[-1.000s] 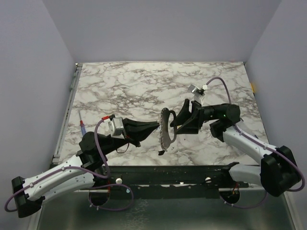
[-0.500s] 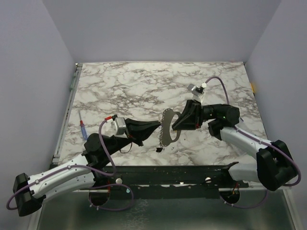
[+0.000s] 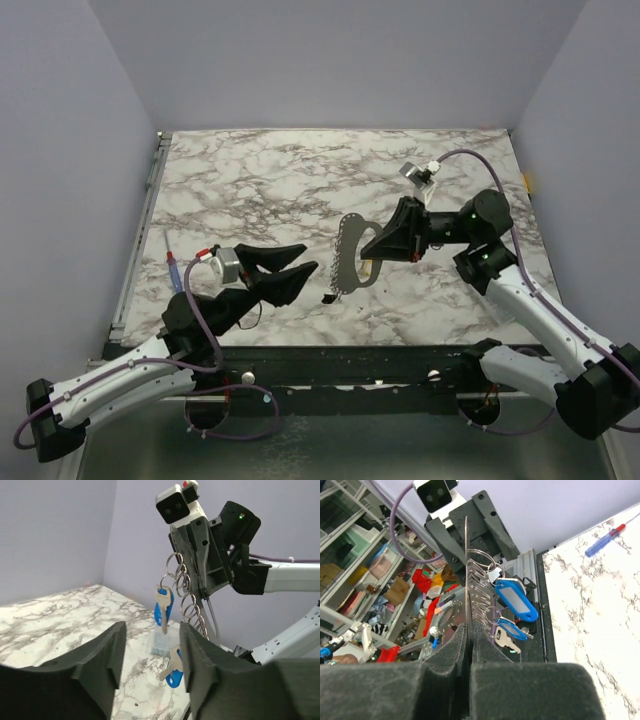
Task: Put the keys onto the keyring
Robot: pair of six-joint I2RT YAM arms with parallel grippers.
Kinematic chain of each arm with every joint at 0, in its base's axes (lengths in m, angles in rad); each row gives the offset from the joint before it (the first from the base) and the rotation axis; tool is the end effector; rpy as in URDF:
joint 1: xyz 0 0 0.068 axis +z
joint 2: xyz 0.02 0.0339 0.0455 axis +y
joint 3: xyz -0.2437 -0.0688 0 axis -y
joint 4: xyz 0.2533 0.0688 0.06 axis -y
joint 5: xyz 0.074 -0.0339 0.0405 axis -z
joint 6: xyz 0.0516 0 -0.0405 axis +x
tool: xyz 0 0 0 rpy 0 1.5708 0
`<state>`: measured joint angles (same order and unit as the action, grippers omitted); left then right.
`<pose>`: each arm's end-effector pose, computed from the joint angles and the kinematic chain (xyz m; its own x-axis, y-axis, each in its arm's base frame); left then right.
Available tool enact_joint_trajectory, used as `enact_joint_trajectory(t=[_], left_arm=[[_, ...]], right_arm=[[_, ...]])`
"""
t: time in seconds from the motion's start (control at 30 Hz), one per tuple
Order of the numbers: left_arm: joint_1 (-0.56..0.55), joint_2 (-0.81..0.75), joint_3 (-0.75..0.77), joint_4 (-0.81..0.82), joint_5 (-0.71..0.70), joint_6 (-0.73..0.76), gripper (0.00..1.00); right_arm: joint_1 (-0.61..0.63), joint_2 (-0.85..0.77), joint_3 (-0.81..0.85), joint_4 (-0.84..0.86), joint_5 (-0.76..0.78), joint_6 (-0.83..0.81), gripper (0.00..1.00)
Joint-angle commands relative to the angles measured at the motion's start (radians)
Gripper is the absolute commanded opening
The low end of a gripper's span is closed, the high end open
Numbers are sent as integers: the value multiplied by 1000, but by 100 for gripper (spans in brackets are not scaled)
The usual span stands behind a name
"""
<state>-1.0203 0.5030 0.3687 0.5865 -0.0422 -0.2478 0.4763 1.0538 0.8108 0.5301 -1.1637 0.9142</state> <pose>0.0952 -0.1510 0.3114 0.0176 -0.4971 -0.8675 0.8623 0.4467 -0.2385 0.2008 0.1569 0.3494 -0.6101 0.0381 -0.7914 -0.7879 -0.1345 0.6009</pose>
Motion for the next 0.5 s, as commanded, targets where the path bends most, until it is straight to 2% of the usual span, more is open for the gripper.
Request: enact_joint_trajectory(t=[0.0,0.07,0.17,0.33,0.47], left_arm=[[1,-50,-3,-185,-61,-17,41],[1,-45,-8,-198,-32,-22,30],[2,-20,-5,-194,-11,-23,22],[1,19,-29,-130,13,-5,17],[1,43,-57,-114,4,-6,20]], right_arm=[[1,-10,35,-299,48,-120,1],[1,7,63,-393,48,-142,1],[0,39,121,-561,49,-189,1],[1,79,175,-787,84,-224,1],[1,147,240,-1017,151,-252,1]])
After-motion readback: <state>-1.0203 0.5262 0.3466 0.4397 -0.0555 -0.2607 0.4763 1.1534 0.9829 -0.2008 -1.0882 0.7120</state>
